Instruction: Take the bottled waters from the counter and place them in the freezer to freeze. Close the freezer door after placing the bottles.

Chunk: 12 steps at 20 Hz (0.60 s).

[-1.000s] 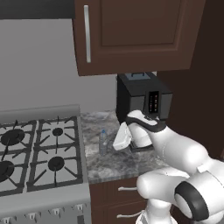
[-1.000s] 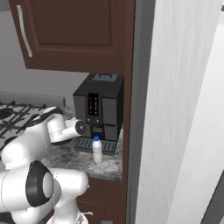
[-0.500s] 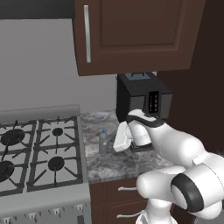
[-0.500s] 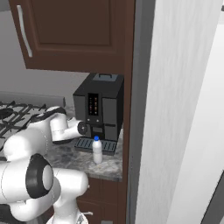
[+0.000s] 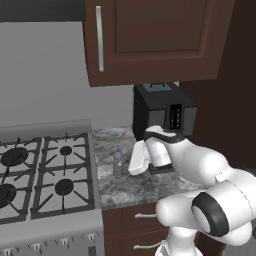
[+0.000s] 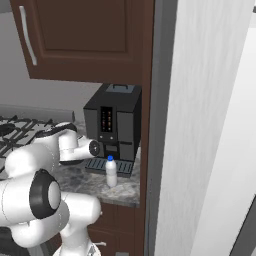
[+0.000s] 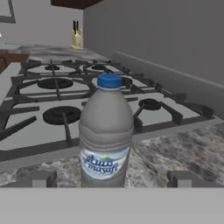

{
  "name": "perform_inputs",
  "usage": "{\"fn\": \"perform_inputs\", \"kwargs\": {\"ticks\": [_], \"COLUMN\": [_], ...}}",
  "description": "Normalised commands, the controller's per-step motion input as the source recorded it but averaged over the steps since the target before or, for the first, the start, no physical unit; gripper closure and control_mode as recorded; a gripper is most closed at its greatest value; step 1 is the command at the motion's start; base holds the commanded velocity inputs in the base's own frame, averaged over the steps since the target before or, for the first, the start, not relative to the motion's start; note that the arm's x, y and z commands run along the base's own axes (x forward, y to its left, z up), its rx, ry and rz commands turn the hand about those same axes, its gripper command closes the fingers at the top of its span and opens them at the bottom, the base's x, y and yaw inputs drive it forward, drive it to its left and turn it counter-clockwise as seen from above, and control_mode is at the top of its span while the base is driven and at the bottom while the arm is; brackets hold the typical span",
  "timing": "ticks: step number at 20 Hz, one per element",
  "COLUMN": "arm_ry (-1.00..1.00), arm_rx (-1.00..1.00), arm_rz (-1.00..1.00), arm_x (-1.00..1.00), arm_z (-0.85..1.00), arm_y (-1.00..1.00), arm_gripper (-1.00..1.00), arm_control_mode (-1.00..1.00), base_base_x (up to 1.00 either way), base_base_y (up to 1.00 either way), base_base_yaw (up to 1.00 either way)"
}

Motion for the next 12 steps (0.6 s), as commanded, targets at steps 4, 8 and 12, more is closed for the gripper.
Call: {"fn": "perform_inputs", "kwargs": {"ticks": [4,8,12], "arm_ry": [0.0,0.0,0.0], "arm_rx": [0.0,0.0,0.0], "arm_rz": [0.0,0.0,0.0], "arm_x": [0.0,0.0,0.04], "arm_z": [0.0,0.0,-0.01], "arm_y": [0.25,0.18,0.04], "arm_gripper": [-1.0,-1.0,-1.0], "arm_control_mode": [-1.0,-1.0,-1.0], "base_base_x": [0.0,0.0,0.0], "base_base_y": [0.0,0.0,0.0], "base_base_yaw": [0.0,0.0,0.0]}}
